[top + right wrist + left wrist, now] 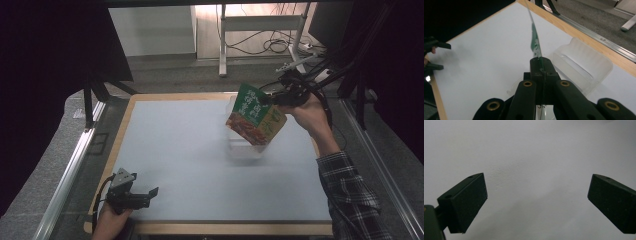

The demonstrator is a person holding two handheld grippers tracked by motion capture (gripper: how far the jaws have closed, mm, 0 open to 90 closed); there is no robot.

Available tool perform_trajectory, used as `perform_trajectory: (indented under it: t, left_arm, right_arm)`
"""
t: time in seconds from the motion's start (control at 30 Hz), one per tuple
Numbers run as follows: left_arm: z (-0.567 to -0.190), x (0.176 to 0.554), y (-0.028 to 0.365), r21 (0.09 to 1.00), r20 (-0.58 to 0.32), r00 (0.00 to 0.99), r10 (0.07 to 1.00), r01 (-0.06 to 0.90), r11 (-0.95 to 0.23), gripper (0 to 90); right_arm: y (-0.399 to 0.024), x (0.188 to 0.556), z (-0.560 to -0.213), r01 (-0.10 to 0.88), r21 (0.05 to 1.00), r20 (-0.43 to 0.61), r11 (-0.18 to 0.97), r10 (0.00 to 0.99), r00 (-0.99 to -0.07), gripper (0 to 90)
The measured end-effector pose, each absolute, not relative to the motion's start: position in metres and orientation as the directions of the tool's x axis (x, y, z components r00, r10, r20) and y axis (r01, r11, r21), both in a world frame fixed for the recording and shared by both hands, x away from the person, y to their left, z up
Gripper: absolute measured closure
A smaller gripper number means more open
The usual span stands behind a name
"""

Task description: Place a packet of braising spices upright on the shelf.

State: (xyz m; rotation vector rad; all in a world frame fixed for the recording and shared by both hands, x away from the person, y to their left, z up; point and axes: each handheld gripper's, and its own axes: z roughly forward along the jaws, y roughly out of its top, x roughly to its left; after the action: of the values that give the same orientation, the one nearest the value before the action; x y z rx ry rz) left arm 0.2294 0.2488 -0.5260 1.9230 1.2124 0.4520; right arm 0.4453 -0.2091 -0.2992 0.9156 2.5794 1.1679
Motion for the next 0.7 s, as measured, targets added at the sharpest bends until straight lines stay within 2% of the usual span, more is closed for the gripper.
perform_trajectory:
  t: [0.7]
  left_arm:
    - [-0.526, 0.229, 0.249, 0.780, -0.114, 0.477, 0.871, 0.586, -0.219, 2.6]
  right_arm:
    - [-0.173, 0.455, -0.325, 0.457, 0.657, 0.035, 0.600, 0.581, -0.813, 89.2]
